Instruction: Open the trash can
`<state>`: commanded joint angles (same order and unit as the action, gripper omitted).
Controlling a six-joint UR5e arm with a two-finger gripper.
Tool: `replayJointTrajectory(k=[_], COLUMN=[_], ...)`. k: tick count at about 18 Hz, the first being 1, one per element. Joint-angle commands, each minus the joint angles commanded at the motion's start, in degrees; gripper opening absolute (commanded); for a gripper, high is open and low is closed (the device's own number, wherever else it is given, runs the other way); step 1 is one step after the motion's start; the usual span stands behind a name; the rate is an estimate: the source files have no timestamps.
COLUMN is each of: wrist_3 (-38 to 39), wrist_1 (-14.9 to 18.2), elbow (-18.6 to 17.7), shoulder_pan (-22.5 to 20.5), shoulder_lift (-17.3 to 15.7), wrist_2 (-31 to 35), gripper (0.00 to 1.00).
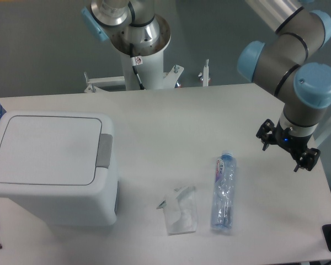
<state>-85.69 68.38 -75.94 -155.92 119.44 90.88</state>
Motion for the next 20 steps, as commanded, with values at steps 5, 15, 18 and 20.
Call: replayJointTrajectory(k=[5, 15, 18, 20], wrist_3=[0.0, 0.8, 3.9, 4.0], wrist_1=[0.1, 0.1, 0.1, 0.1], elbow=[0.0, -1.7, -1.8, -1.8], shoulder_pan=[0.0, -0.1, 0.2, 0.2], shoulder_lift=[-0.2, -1.8, -2.0, -1.9], wrist_2=[-0.1, -0.2, -0.4, -1.0], gripper=[1.0, 1.0, 1.0, 1.0])
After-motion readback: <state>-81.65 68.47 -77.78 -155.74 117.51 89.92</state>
